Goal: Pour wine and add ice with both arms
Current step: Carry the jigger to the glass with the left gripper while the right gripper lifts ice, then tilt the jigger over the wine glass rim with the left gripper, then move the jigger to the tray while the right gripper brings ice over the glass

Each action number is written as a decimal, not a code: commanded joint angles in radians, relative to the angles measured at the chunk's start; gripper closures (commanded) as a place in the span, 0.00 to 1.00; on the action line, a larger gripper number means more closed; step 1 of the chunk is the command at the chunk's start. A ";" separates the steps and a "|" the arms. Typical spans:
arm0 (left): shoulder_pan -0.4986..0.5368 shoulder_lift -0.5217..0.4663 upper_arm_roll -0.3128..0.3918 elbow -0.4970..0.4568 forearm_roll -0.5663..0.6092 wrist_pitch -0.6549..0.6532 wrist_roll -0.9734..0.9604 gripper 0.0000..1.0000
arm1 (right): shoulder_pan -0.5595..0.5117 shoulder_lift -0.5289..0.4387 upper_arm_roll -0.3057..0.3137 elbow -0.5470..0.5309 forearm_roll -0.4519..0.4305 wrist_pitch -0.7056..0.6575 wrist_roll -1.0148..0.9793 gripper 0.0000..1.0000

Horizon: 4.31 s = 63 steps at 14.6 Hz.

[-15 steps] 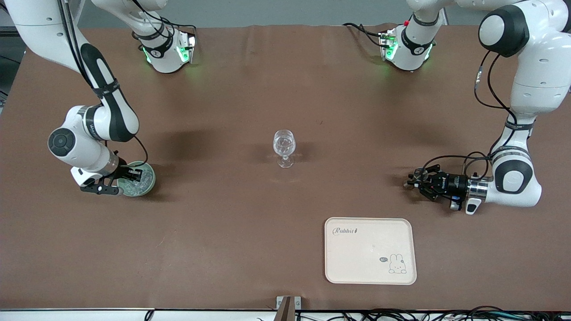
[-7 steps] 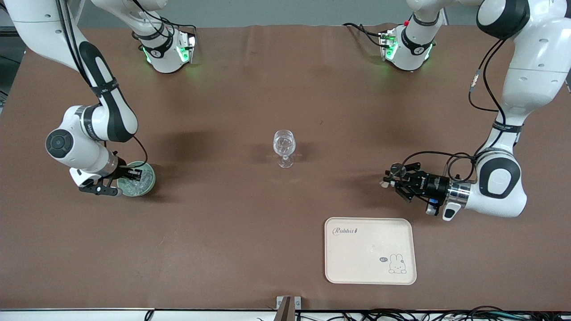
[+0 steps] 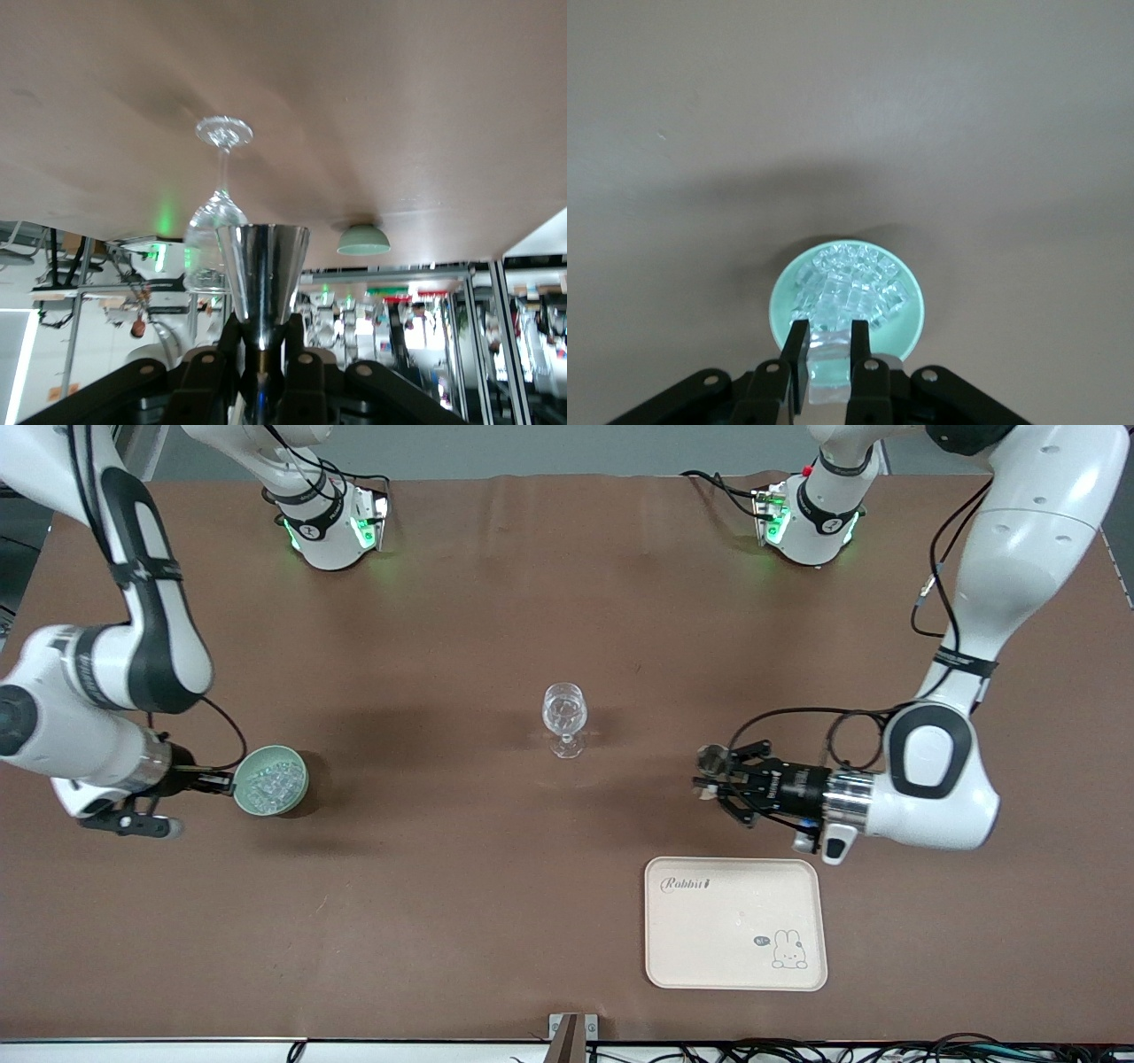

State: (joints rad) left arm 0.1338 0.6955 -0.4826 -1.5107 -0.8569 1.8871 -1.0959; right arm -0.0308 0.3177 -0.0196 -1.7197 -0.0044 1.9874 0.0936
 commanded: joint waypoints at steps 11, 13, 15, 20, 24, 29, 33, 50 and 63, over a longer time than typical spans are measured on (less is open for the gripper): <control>-0.258 -0.198 0.007 -0.141 0.243 0.190 -0.341 1.00 | -0.070 -0.163 0.007 0.440 0.003 -0.613 -0.011 0.99; -0.276 -0.218 0.007 -0.166 0.249 0.207 -0.348 1.00 | -0.096 -0.178 0.029 0.453 0.006 -0.651 -0.044 0.99; -0.292 -0.222 0.007 -0.175 0.301 0.234 -0.386 1.00 | -0.133 -0.206 0.065 0.448 0.006 -0.657 -0.048 0.99; -0.318 -0.222 0.006 -0.166 0.432 0.239 -0.470 1.00 | -0.075 -0.209 0.038 0.437 0.004 -0.637 -0.045 0.99; -0.364 -0.220 0.006 -0.163 0.524 0.274 -0.550 1.00 | -0.057 -0.209 0.007 0.436 0.007 -0.639 -0.043 0.99; -0.396 -0.221 0.004 -0.163 0.647 0.288 -0.642 1.00 | -0.061 -0.218 0.010 0.413 0.012 -0.625 -0.043 0.99; -0.413 -0.226 0.004 -0.164 0.728 0.288 -0.686 1.00 | -0.061 -0.298 0.010 0.286 0.012 -0.529 -0.044 1.00; -0.311 -0.206 0.001 -0.141 0.405 0.274 -0.587 0.99 | -0.061 -0.296 0.010 0.292 0.015 -0.533 -0.046 1.00; 0.101 0.119 0.009 0.128 -0.097 0.158 -0.371 0.99 | -0.014 -0.208 0.481 0.295 0.024 -0.471 0.628 1.00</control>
State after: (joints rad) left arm 0.2124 0.7282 -0.4661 -1.4615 -0.9011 2.0640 -1.5136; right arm -0.0481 0.0706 0.4085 -1.4152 0.0164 1.4709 0.6168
